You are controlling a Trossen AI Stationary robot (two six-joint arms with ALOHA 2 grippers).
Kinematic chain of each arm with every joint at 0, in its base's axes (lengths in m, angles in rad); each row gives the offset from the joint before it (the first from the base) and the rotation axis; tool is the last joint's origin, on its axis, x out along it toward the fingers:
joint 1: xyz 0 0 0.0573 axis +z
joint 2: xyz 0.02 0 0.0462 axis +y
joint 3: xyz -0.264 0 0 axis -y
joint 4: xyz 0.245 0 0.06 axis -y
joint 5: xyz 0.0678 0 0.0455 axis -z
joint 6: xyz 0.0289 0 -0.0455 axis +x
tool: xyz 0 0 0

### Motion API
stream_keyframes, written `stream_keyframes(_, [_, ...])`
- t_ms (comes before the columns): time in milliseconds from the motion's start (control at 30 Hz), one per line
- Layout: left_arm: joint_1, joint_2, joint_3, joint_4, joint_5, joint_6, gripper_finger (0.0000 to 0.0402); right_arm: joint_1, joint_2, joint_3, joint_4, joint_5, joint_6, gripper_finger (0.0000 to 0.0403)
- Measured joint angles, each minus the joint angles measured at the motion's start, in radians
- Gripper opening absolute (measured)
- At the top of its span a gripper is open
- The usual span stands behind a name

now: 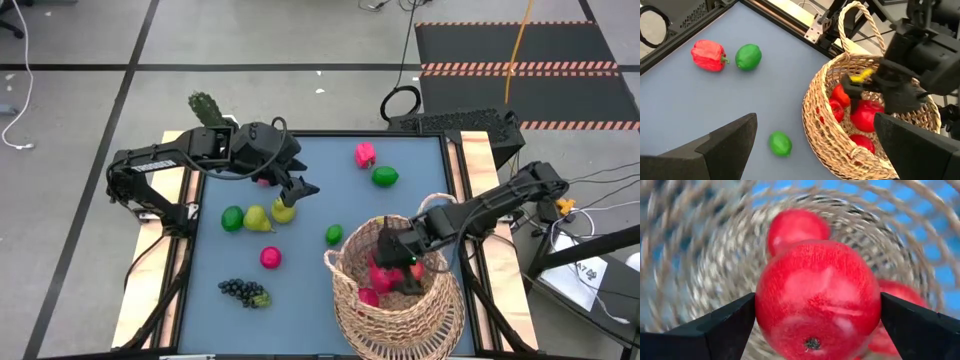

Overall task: Build produce basket
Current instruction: Put the red apple into the brown basket

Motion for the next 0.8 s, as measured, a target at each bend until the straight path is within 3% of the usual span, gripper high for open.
stream_keyframes(67, [0.000,0.000,0.000,0.000,0.000,-0.002,0.0399,0.028,-0.007,0.000,-0.004,0.048,-0.138,0.0398])
stream_keyframes(167, [0.000,0.000,0.000,0.000,-0.001,-0.005,0.0399,0.048,-0.011,0.000,0.004,0.134,-0.217,0.0398])
stream_keyframes(533, [-0.001,0.000,0.000,0.024,-0.005,-0.039,0.0399,0.047,-0.165,0.004,0.094,0.201,-0.082,0.0400])
stream_keyframes(667, [-0.024,0.000,0.000,0.176,-0.008,-0.024,0.0398,0.045,-0.224,0.004,0.121,0.200,-0.027,0.0400])
stream_keyframes(800, [-0.078,0.023,0.004,0.423,0.113,-0.001,0.0368,0.043,-0.254,0.004,0.106,0.202,0.053,0.0400])
